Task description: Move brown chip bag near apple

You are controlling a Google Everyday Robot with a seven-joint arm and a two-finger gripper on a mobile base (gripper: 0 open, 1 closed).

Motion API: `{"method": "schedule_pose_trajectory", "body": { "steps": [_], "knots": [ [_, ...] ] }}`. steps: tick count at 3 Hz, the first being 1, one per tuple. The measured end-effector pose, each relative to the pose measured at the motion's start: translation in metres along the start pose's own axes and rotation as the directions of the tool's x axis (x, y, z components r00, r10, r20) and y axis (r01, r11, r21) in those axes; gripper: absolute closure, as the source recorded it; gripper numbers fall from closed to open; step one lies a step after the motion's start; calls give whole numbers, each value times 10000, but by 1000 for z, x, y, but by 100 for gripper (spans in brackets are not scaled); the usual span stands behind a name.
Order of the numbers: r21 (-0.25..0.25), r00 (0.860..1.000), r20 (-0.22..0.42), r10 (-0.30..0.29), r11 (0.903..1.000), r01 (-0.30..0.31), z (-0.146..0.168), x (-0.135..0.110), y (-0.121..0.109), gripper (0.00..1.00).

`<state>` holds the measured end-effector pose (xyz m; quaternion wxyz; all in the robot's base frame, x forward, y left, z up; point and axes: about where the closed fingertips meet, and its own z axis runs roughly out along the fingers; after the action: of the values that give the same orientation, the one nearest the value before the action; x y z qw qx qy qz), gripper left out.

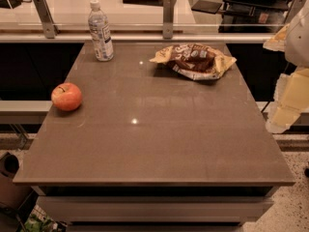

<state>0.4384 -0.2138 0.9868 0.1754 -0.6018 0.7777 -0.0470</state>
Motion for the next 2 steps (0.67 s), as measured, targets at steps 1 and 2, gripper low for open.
{"method": "schedule_pose_trajectory", "body": {
  "steps": [1, 2],
  "knots": [
    [2, 10000, 1, 0, 10000, 0, 0, 0, 0, 0],
    [455, 9998, 98, 165, 9988, -169, 4, -5, -26, 0]
  ]
}}
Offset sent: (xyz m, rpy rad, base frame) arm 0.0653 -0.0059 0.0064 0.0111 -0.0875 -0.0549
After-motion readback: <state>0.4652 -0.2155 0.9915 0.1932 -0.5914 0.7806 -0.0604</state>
